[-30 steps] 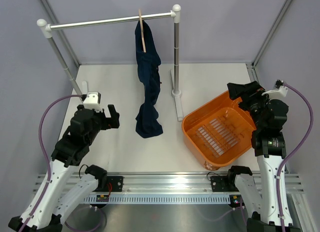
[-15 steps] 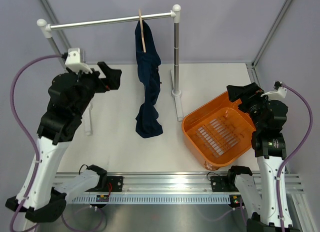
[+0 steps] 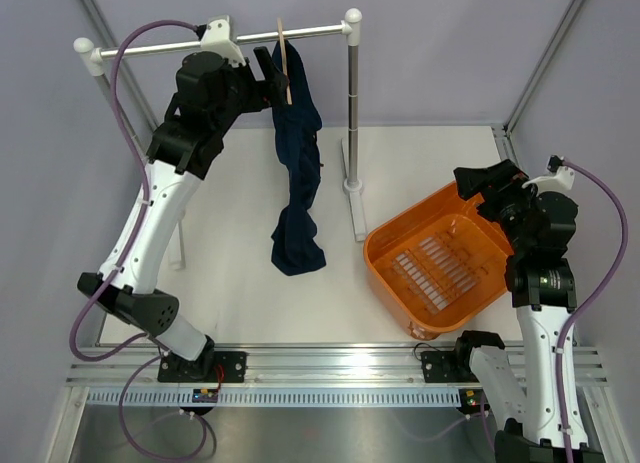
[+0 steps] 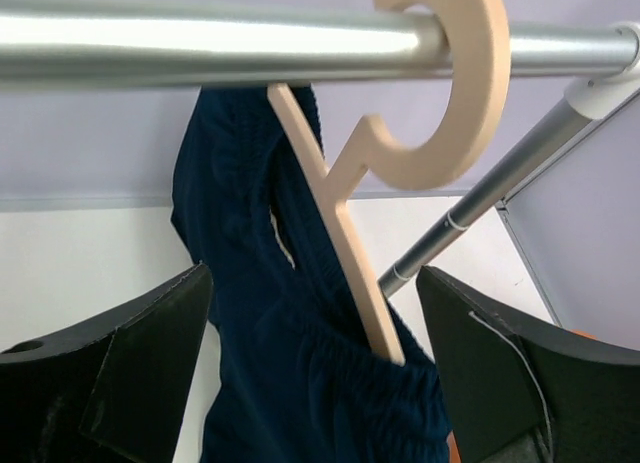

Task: Remove the shorts from the hanger

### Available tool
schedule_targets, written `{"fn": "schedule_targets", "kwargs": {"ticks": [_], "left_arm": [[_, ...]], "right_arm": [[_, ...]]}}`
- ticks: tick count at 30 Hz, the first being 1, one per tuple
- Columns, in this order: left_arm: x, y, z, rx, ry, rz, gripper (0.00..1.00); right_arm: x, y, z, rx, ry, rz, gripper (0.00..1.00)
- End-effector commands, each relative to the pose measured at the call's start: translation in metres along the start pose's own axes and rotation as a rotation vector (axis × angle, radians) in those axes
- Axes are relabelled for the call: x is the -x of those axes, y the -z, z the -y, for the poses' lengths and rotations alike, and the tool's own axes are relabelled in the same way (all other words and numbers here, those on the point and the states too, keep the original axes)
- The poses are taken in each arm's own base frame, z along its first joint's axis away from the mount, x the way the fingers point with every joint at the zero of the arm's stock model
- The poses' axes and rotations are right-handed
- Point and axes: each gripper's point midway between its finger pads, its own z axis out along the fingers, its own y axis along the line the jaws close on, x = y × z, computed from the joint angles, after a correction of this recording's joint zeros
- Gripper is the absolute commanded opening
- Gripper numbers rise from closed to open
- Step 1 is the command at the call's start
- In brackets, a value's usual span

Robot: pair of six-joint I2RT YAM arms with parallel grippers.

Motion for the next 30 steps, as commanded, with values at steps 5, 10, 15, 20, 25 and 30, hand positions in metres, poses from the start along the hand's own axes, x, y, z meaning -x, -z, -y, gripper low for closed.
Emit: {"fn": "schedule_targets", "kwargs": {"ticks": [5, 10, 15, 20, 25, 30], "left_arm": [[0.048, -0.007, 0.024, -0.051, -0.036, 0.126, 0.83], [0.038, -0.027, 0.024, -0.047, -0.05, 0.105, 0.78], [0.025, -0.04, 0.026, -0.039, -0.068, 0.087, 0.72], [0.021, -0.047, 0.029, -0.044, -0.074, 0.1, 0.66], [0.012, -0.057, 0.026, -0.019, -0.085, 0.087, 0.58], [0.005, -0.065, 0.02, 0.018, -0.107, 0.079, 0.5]], "right_arm": [[0.014, 0.004, -0.008, 0.002, 0.029, 0.035, 0.99], [0.011, 0.003, -0.003, -0.013, 0.026, 0.027, 1.0], [0.012, 0.004, -0.001, -0.023, 0.033, 0.034, 0.99], [0.011, 0.005, 0.0, -0.028, 0.036, 0.036, 0.99], [0.009, 0.004, 0.003, -0.034, 0.036, 0.033, 0.99], [0.005, 0.004, 0.005, -0.038, 0.037, 0.025, 0.99]]}}
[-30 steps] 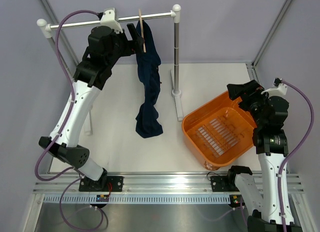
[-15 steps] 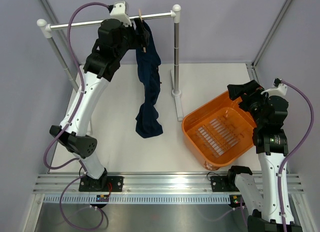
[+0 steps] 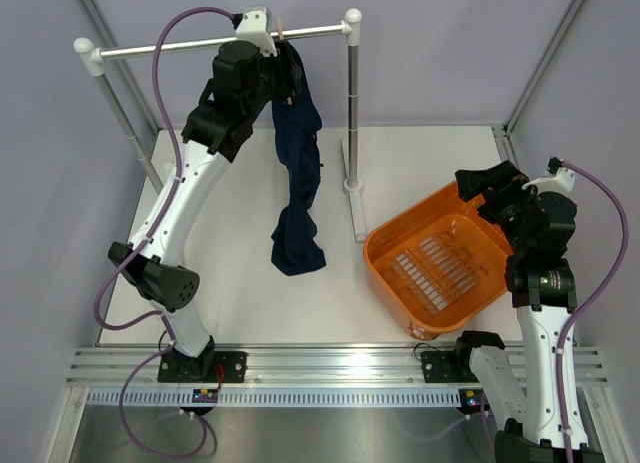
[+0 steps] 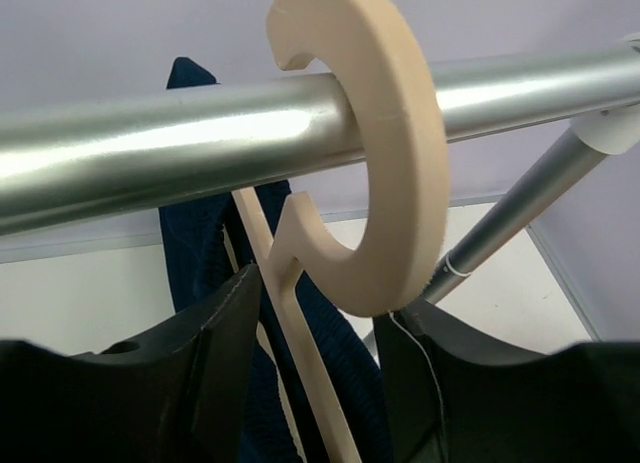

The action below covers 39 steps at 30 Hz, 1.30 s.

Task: Remove the shorts from the hanger

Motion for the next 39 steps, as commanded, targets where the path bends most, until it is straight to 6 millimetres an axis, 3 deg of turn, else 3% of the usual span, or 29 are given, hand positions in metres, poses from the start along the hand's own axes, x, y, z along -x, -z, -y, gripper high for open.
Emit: {"fn": "schedule_targets", "kwargs": {"ticks": [1, 13, 16, 17, 20, 24, 32, 39], "left_arm": [[0.009, -0.011, -0.004, 0.041, -0.029, 0.057, 0.49], [-0.001, -0.02, -0.018, 0.141, -0.093, 0.051, 0.45], [0.002, -0.019, -0.02, 0.15, -0.106, 0.059, 0.32], [0.003, -0.018, -0.02, 0.155, -0.111, 0.06, 0.19], [0.008, -0.014, -0.021, 0.16, -0.129, 0.065, 0.0], [0.022, -0.004, -0.022, 0.162, -0.158, 0.084, 0.0], [0.072, 0.034, -0.011, 0.111, -0.189, 0.188, 0.0], [0.092, 0.06, -0.003, 0.058, -0.19, 0.225, 0.0]], "right_arm": [[0.006, 0.003, -0.001, -0.002, 0.018, 0.028, 0.99], [0.004, 0.001, 0.002, -0.009, 0.023, 0.024, 0.99], [0.003, 0.001, 0.002, -0.009, 0.024, 0.022, 1.0], [0.003, 0.001, 0.002, -0.009, 0.022, 0.022, 0.99], [0.003, 0.002, 0.002, -0.008, 0.023, 0.023, 0.99], [0.004, 0.004, 0.002, -0.005, 0.032, 0.034, 0.99], [0.005, 0.003, -0.004, 0.024, 0.041, 0.031, 0.99], [0.001, -0.003, -0.005, 0.038, 0.037, 0.009, 0.99]]}}
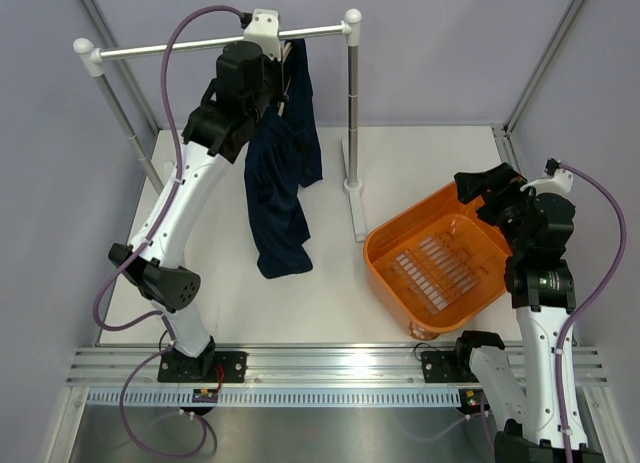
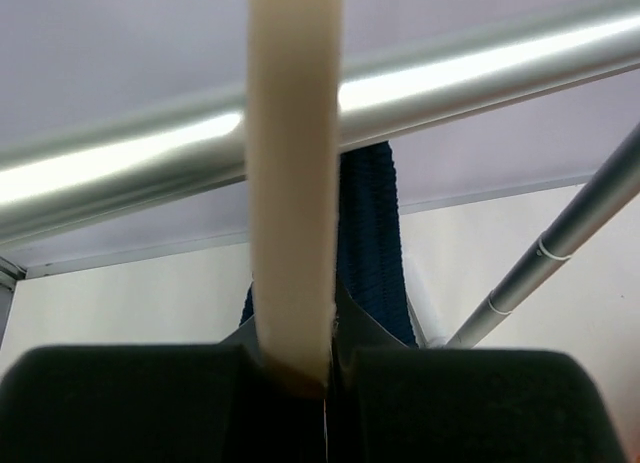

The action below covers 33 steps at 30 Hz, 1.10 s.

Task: Remove the shorts from the hanger

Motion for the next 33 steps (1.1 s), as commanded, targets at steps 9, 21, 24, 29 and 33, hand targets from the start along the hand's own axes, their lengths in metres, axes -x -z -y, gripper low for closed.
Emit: {"fn": "schedule_targets", "kwargs": {"ticks": [9, 21, 24, 29, 33], "left_arm": [[0.083, 0.072, -0.002, -0.107, 0.034, 0.189, 0.0], [0.023, 0.138, 0.021, -0.302, 0.062, 0.014, 0.0], [0.006, 0.158, 0.031, -0.361, 0.058, -0.023, 0.0], [-0.026, 0.183, 0.048, -0.445, 0.038, -0.096, 0.0], [-0.05, 0.195, 0.053, -0.477, 0.03, -0.14, 0.0]], "right_arm": [[0.003, -0.004, -0.015, 0.083, 0.041, 0.004, 0.99], [-0.023, 0.0, -0.07, 0.36, 0.108, -0.161, 0.97], [-0.039, 0.001, -0.098, 0.425, 0.12, -0.212, 0.95], [-0.067, -0.007, -0.14, 0.484, 0.139, -0.273, 0.93], [-0.092, -0.005, -0.181, 0.559, 0.167, -0.329, 0.92]]}}
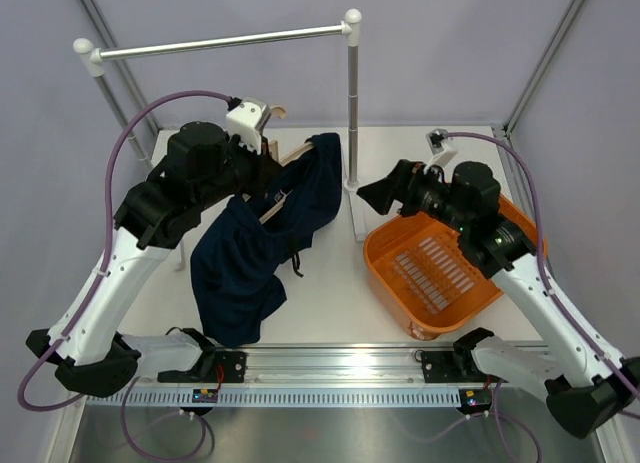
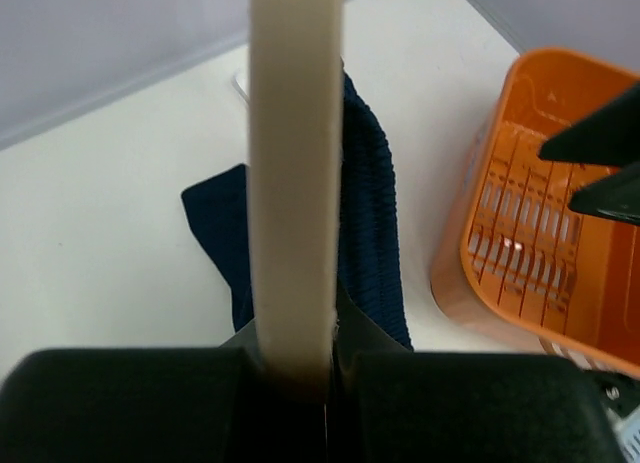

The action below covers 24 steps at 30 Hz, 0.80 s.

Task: Remove the shorts from the hanger

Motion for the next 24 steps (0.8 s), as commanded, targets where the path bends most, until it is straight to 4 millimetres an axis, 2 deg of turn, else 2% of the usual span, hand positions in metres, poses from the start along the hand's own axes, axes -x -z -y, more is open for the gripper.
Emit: {"fn": "schedule_targets", "kwargs": {"ticks": [1, 2, 3, 7, 11, 12, 16, 19, 24], "left_arm": [[0.006, 0.011, 0.015, -0.07, 0.01, 0.062, 0.0], [0.003, 0.012, 0.016, -0.072, 0.011, 0.057, 0.0], [-0.001, 0.012, 0.016, -0.074, 0.01, 0.05, 0.0], [-0.008, 0.018, 0.021, -0.101, 0.007, 0.044, 0.0], [-0.014, 0.021, 0.025, -0.12, -0.001, 0.029, 0.0], [-0.016, 0.02, 0.026, -0.126, -0.003, 0.022, 0.0], [-0.02, 0.022, 0.026, -0.127, -0.011, 0.015, 0.0], [-0.02, 0.024, 0.026, -0.126, -0.015, 0.017, 0.0], [-0.021, 0.024, 0.025, -0.124, -0.02, 0.016, 0.0]], "right_arm": [[0.022, -0.017, -0.032, 0.042, 0.067, 0.069, 0.92], [0.018, -0.027, -0.031, 0.026, 0.071, 0.054, 0.92], [0.019, -0.03, -0.045, 0.051, 0.08, 0.051, 0.92], [0.018, -0.046, -0.054, 0.031, 0.109, 0.036, 0.92], [0.015, -0.066, -0.05, -0.002, 0.112, 0.021, 0.88], [0.019, -0.068, -0.052, -0.003, 0.111, 0.029, 0.85], [0.012, -0.082, -0.051, -0.023, 0.113, -0.004, 0.78], [0.004, -0.094, -0.051, -0.033, 0.116, -0.031, 0.76], [-0.004, -0.104, -0.054, -0.037, 0.122, -0.063, 0.74]]}}
